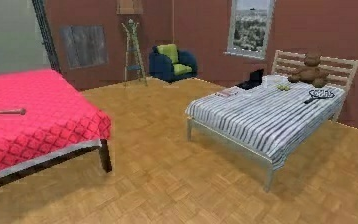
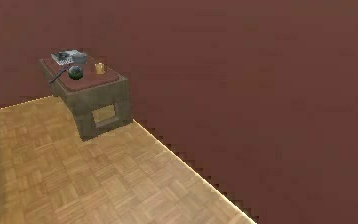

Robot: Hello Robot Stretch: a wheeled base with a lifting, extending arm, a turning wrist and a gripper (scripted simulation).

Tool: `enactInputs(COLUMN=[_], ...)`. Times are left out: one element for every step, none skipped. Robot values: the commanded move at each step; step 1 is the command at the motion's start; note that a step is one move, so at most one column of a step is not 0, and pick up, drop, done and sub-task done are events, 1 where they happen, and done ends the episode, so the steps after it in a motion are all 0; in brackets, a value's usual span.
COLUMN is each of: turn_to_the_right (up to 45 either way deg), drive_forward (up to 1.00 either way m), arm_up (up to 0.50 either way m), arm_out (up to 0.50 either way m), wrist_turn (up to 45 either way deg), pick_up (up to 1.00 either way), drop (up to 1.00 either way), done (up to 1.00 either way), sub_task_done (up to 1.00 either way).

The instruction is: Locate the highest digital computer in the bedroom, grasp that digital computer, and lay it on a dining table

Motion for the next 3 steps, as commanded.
enactInputs(turn_to_the_right=[3.0, 0.0, 0.0], drive_forward=[0.0, 1.0, 0.45], arm_up=[0.0, 0.0, 0.0], arm_out=[0.0, 0.0, 0.0], wrist_turn=[0.0, 0.0, 0.0], pick_up=[0.0, 0.0, 0.0], drop=[0.0, 0.0, 0.0], done=[0.0, 0.0, 0.0], sub_task_done=[0.0, 0.0, 0.0])
